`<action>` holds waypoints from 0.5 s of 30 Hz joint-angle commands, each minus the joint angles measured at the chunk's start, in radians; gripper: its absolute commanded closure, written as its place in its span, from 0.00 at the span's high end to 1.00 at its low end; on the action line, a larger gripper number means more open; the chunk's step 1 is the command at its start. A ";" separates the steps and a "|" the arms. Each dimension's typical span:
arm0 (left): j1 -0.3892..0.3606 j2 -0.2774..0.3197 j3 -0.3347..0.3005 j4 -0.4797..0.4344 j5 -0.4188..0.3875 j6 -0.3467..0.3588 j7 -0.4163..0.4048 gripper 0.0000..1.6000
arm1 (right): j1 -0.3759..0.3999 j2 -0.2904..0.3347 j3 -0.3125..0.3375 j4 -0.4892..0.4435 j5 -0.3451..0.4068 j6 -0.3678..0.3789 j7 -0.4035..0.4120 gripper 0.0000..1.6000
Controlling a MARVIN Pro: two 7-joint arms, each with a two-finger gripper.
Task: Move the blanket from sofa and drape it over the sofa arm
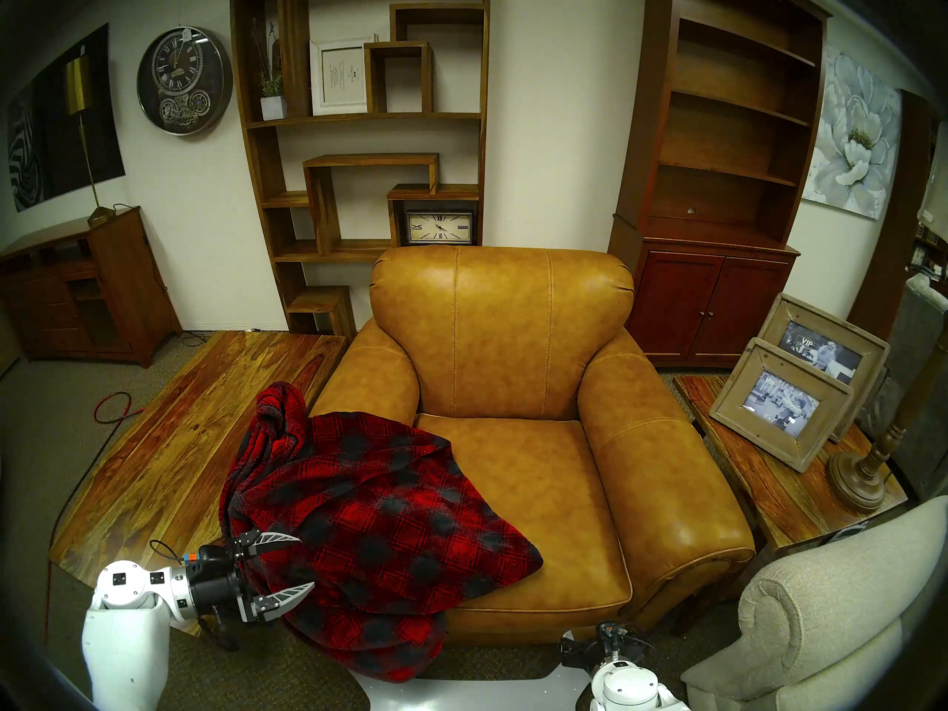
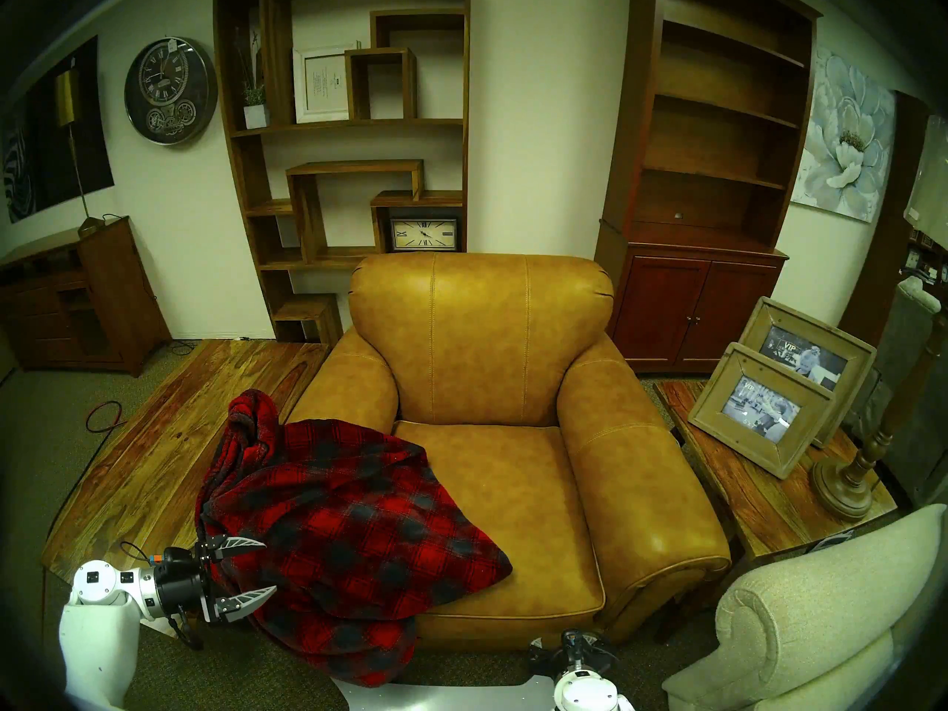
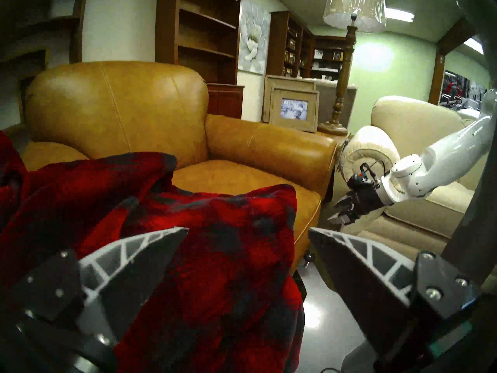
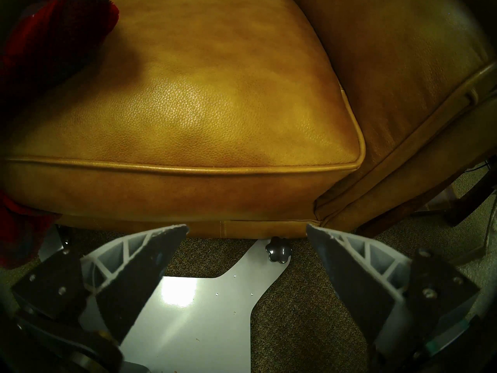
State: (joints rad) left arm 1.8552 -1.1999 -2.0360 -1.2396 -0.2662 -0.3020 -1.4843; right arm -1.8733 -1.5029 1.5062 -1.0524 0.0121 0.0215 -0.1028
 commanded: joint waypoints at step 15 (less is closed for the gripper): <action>0.262 -0.294 0.011 -0.212 -0.193 -0.074 0.027 1.00 | 0.006 0.000 0.000 -0.004 0.000 -0.003 0.000 1.00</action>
State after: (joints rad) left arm 2.0261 -1.3781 -2.0758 -1.4197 -0.3987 -0.3608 -1.4771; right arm -1.8707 -1.5029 1.5061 -1.0501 0.0122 0.0214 -0.1029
